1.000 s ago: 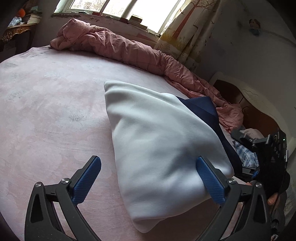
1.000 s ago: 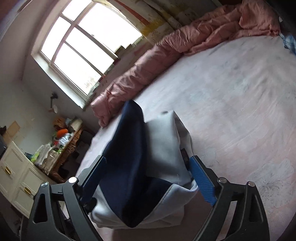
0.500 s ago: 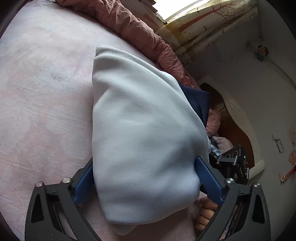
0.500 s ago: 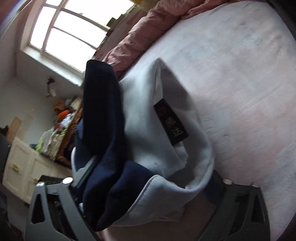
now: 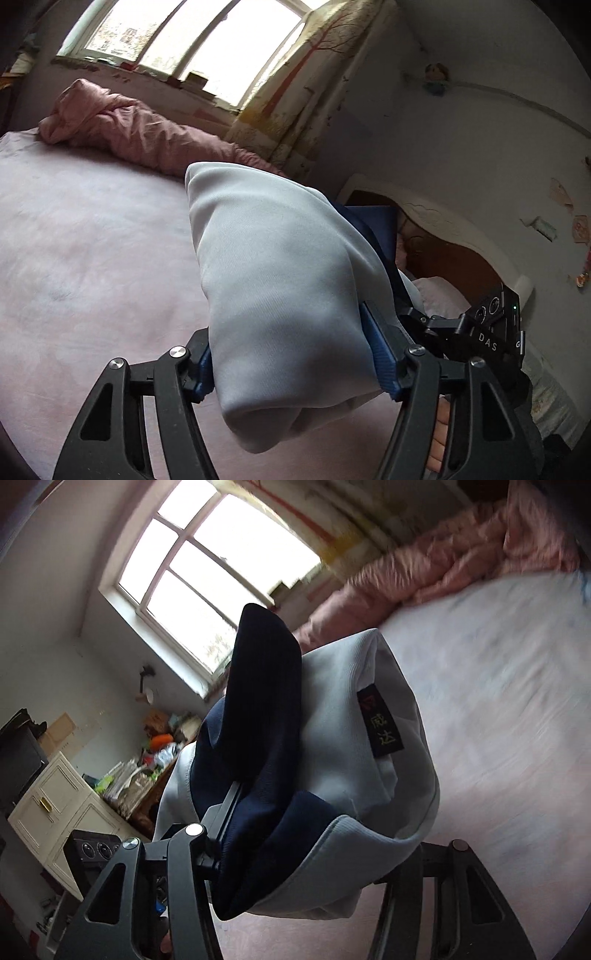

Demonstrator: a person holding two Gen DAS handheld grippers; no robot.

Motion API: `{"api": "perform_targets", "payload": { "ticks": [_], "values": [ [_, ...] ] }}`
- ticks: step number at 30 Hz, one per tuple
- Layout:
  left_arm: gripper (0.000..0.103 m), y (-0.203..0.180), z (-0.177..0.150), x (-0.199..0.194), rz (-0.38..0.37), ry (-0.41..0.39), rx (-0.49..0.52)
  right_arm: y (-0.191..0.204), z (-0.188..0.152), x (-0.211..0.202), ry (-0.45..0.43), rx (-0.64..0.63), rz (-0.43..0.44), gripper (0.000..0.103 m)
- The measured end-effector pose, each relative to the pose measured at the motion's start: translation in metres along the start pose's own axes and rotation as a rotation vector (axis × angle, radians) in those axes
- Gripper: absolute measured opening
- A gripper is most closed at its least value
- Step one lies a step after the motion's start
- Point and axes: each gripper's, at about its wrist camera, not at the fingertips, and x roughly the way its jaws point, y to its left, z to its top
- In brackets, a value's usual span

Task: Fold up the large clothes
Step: 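Lift the bundle with both tools and carry it toward the headboard, then lower the bundle onto the plaid garment and open both tools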

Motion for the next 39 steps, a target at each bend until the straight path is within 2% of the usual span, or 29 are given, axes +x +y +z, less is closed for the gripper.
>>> {"api": "perform_targets", "payload": {
  "ticks": [4,9,13,15,17,19,21,22,23,24,25,26,28,30,33,34,36,37,38,39],
  "values": [
    [0.067,-0.073,0.012,0.035,-0.14,-0.006,0.076,-0.011,0.043,-0.086,-0.137,-0.037,-0.055,0.056],
    [0.067,-0.167,0.002,0.115,-0.344,0.03,0.093,-0.047,0.085,-0.197,-0.295,-0.053,-0.198,0.056],
    [0.067,-0.231,-0.021,0.183,-0.479,0.084,0.069,-0.092,0.111,-0.27,-0.416,-0.044,-0.321,0.057],
    [0.067,-0.254,-0.036,0.223,-0.52,0.121,0.083,-0.117,0.119,-0.288,-0.454,-0.046,-0.391,0.058],
    [0.068,-0.269,-0.06,0.269,-0.546,0.216,0.072,-0.154,0.12,-0.303,-0.463,0.011,-0.443,0.059],
    [0.068,-0.268,-0.099,0.312,-0.504,0.374,0.031,-0.199,0.115,-0.31,-0.433,0.099,-0.508,0.059],
    [0.071,-0.251,-0.148,0.345,-0.423,0.473,-0.006,-0.256,0.103,-0.291,-0.336,0.163,-0.601,0.061],
    [0.075,-0.242,-0.155,0.351,-0.43,0.487,-0.057,-0.281,0.094,-0.283,-0.313,0.174,-0.606,0.071],
    [0.078,-0.24,-0.149,0.349,-0.457,0.487,-0.086,-0.293,0.09,-0.283,-0.326,0.192,-0.547,0.079],
    [0.08,-0.246,-0.144,0.343,-0.458,0.472,-0.045,-0.299,0.089,-0.29,-0.334,0.242,-0.459,0.079],
    [0.085,-0.254,-0.143,0.334,-0.418,0.428,0.033,-0.295,0.092,-0.296,-0.336,0.244,-0.441,0.08],
    [0.089,-0.257,-0.145,0.326,-0.366,0.394,0.087,-0.283,0.094,-0.291,-0.337,0.191,-0.478,0.08],
    [0.091,-0.262,-0.146,0.32,-0.317,0.37,0.119,-0.267,0.088,-0.283,-0.357,0.096,-0.582,0.08],
    [0.095,-0.264,-0.145,0.309,-0.278,0.335,0.136,-0.256,0.084,-0.282,-0.39,0.078,-0.614,0.08],
    [0.095,-0.265,-0.135,0.273,-0.177,0.196,0.208,-0.224,0.065,-0.291,-0.474,0.002,-0.702,0.084],
    [0.097,-0.266,-0.133,0.26,-0.151,0.145,0.247,-0.212,0.057,-0.294,-0.502,-0.034,-0.757,0.09],
    [0.103,-0.27,-0.13,0.228,-0.114,0.051,0.358,-0.176,0.035,-0.297,-0.555,-0.114,-0.874,0.093],
    [0.103,-0.272,-0.129,0.213,-0.08,0.019,0.426,-0.156,0.023,-0.299,-0.58,-0.157,-0.902,0.096],
    [0.103,-0.264,-0.126,0.201,-0.059,0.007,0.488,-0.142,0.015,-0.3,-0.594,-0.186,-0.921,0.103],
    [0.103,-0.26,-0.124,0.188,-0.049,-0.006,0.539,-0.129,0.008,-0.301,-0.602,-0.199,-0.944,0.103]
  ]
}}
